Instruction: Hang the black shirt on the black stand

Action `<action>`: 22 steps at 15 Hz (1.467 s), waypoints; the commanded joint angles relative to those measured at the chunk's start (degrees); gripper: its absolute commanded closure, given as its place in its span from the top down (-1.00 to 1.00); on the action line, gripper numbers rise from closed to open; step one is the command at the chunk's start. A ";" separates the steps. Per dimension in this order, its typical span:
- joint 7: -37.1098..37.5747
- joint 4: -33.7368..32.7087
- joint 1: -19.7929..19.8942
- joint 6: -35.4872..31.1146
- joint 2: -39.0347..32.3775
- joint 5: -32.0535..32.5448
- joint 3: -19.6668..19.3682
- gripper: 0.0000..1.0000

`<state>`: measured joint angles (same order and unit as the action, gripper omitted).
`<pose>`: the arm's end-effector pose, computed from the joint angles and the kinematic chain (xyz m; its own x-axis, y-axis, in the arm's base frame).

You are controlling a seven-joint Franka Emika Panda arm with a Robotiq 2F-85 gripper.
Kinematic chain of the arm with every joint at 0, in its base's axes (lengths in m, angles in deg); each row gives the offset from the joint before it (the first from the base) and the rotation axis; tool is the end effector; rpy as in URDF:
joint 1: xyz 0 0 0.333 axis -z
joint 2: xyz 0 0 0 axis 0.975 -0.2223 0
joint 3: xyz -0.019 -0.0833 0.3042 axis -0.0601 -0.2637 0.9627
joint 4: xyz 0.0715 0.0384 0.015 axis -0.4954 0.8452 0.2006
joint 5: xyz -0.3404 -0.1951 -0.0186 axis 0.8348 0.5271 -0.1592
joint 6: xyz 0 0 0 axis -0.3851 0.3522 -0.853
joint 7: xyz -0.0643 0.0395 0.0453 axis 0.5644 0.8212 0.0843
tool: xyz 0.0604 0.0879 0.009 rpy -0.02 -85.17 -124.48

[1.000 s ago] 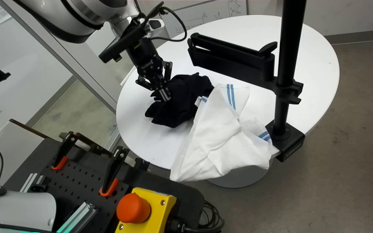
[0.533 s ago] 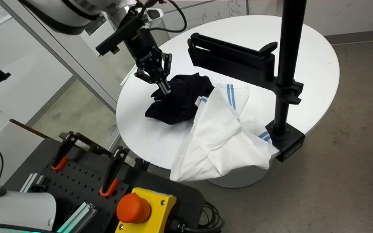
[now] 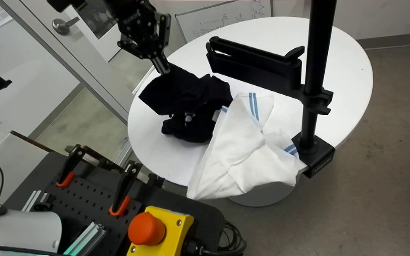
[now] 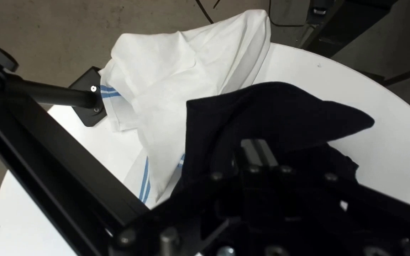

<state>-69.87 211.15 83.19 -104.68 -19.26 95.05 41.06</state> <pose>0.4409 -0.1096 0.2545 0.9250 0.2342 -0.2992 0.2967 -0.9371 0.1839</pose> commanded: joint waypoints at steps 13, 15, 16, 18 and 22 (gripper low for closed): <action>-10.98 6.15 4.69 5.18 41.19 -6.20 -6.92 -0.99; -10.73 4.16 5.24 6.45 43.95 -5.69 -7.05 -0.99; -10.57 3.36 5.41 6.59 44.79 -5.50 -7.15 -0.99; -10.44 0.59 5.61 8.14 46.02 -5.21 -7.13 -0.99; -10.33 -6.10 5.34 11.62 45.56 -4.70 -7.08 -0.99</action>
<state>-79.44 210.07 88.85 -96.06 27.00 89.93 34.06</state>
